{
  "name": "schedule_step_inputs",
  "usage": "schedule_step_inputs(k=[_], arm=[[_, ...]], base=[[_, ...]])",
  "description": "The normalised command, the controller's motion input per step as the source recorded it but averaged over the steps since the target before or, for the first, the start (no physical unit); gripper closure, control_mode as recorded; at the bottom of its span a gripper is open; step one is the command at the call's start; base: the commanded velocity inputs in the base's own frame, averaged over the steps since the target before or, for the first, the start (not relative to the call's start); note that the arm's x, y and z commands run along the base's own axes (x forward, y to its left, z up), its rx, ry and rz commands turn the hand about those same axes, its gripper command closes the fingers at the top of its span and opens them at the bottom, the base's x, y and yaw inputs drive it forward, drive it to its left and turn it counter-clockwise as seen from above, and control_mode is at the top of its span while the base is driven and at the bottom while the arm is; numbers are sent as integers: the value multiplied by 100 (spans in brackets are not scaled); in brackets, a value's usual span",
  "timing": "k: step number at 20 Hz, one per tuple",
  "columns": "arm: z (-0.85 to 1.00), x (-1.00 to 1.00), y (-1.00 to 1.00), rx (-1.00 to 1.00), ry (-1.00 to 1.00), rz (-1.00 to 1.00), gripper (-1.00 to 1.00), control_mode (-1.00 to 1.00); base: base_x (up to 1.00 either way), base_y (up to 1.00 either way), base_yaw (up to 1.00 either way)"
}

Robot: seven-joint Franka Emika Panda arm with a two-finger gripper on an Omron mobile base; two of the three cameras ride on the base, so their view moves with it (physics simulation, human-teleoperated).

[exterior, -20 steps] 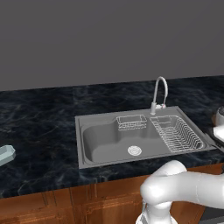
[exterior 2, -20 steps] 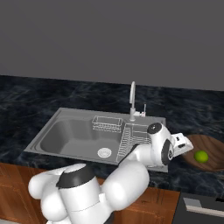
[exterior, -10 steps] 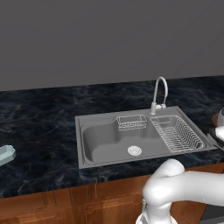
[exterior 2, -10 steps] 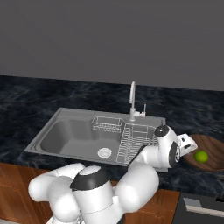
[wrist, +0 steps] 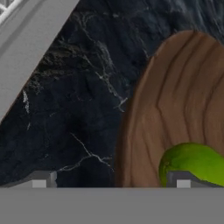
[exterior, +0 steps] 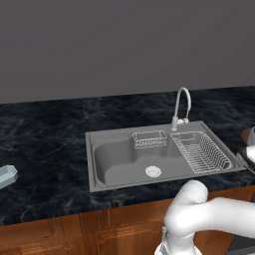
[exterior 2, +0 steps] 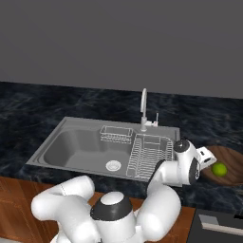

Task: Pick the lime from the sink and place it in the bowl. Then pick the bowl and place it in the microwave. Then close the microwave door and press the start button.

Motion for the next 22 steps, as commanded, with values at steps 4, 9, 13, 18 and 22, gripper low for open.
schedule_step_inputs(k=[4,9,13,18,22], arm=[[-9,16,-14,0,0,5,-100,-100],[-8,10,-9,0,0,2,100,-100],[0,-11,0,-3,0,0,100,-100],[38,-51,19,-11,0,0,100,-100],[87,-69,20,-14,0,0,100,-100]], base=[[0,0,0],[0,0,0],[0,0,0],[0,0,0],[0,0,0]])
